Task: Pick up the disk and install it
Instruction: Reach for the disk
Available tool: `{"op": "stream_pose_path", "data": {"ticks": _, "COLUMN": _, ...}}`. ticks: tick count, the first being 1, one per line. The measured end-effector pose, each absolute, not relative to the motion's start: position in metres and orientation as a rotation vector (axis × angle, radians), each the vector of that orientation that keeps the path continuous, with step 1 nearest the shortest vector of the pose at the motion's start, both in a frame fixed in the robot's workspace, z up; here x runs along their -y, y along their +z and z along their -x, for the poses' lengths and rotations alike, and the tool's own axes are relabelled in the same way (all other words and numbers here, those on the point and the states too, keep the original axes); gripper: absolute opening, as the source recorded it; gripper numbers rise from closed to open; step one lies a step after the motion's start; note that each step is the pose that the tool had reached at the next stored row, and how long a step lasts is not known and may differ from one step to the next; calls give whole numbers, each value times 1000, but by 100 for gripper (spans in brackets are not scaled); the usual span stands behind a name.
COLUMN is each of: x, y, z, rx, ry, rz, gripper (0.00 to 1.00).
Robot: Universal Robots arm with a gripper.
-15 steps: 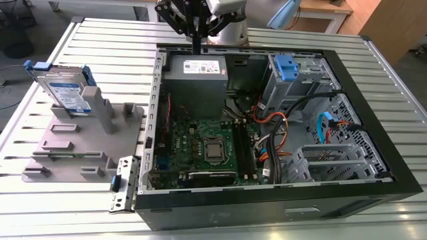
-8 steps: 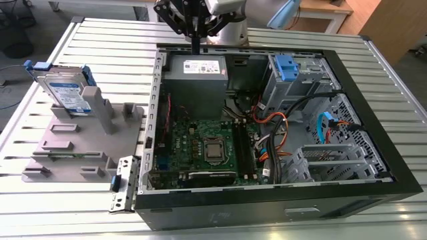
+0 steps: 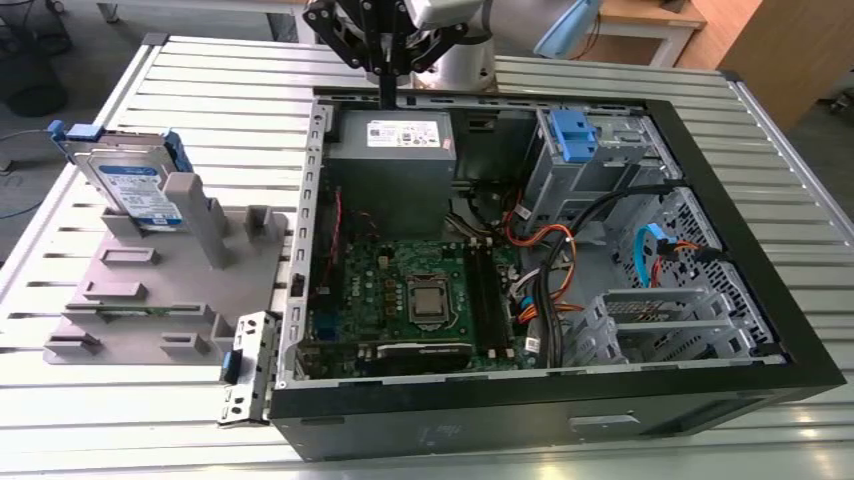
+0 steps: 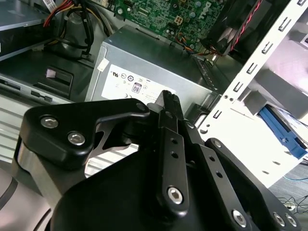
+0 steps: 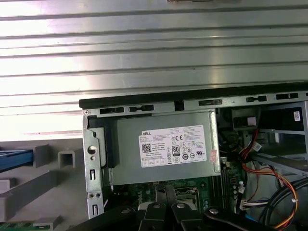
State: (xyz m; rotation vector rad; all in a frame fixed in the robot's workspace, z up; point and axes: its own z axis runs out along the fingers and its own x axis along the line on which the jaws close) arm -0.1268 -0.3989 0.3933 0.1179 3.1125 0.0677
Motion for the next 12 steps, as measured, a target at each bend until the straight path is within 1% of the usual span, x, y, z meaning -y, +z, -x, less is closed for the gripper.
{"op": "stream_pose_path", "data": {"ticks": 12, "x": 399, "y": 393, "z": 130, "rx": -3113, "ry": 68, "rz": -118, "gripper": 11}}
